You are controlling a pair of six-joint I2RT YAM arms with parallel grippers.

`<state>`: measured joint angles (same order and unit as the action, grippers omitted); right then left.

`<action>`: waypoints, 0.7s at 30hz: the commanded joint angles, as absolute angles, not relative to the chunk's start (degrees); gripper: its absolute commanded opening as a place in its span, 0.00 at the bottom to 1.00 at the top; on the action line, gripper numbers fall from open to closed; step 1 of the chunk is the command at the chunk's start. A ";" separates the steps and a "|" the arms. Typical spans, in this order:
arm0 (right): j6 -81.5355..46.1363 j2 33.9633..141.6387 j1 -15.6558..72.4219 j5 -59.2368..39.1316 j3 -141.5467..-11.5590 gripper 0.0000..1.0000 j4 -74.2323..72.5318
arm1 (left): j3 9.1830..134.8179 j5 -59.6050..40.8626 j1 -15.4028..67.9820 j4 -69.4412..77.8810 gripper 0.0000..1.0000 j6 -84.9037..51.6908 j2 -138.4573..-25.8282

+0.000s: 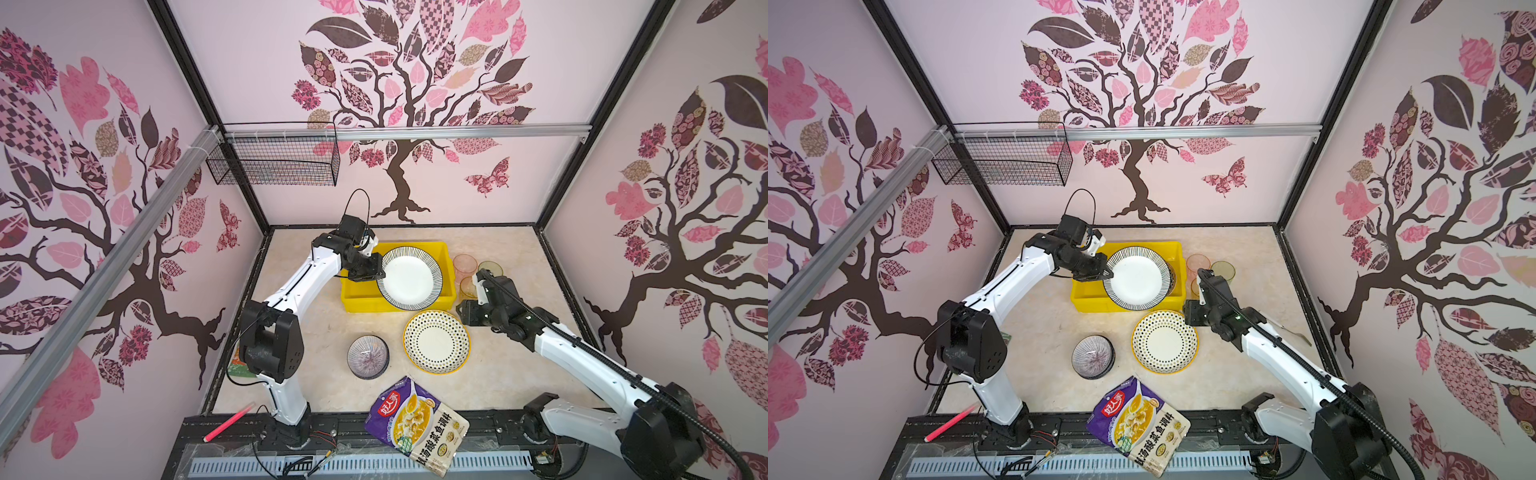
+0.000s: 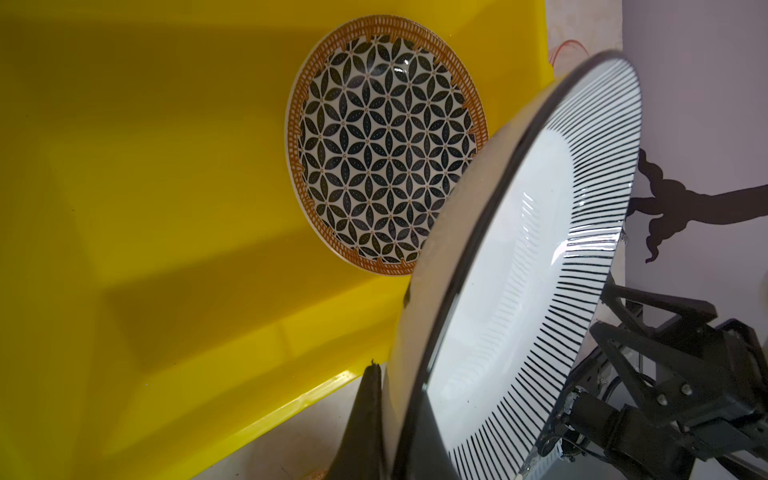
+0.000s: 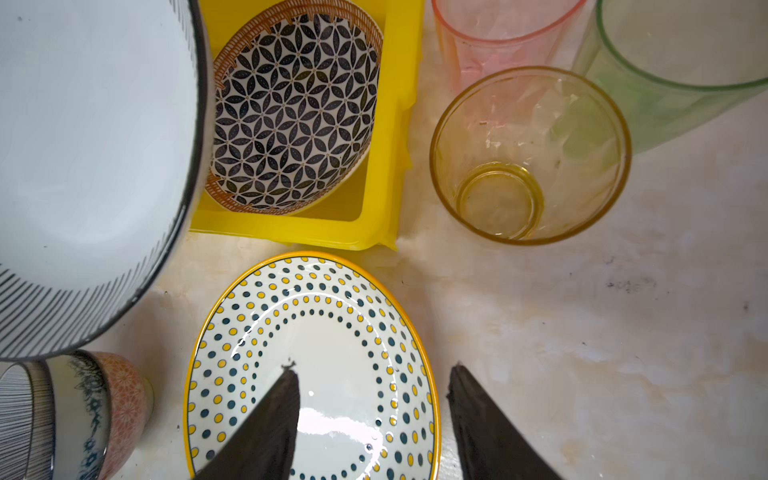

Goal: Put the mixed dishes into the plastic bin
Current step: 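Carry the striped plate over the yellow bin with the left gripper while right releases, then lower the striped plate into the yellow bin onto the patterned plate with left gripper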

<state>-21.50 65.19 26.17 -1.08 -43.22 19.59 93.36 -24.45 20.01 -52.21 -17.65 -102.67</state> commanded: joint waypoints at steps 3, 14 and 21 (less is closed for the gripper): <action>-20.41 66.70 26.24 0.17 -46.75 0.61 20.74 | 99.04 -26.12 19.44 -46.11 0.00 -19.84 -103.94; -19.69 68.49 26.20 0.70 -47.46 0.61 20.43 | 102.10 -22.27 18.63 -44.39 0.00 -20.92 -107.77; -19.68 69.16 26.22 0.83 -47.64 0.61 20.52 | 102.83 -20.95 18.41 -43.08 0.00 -21.53 -109.49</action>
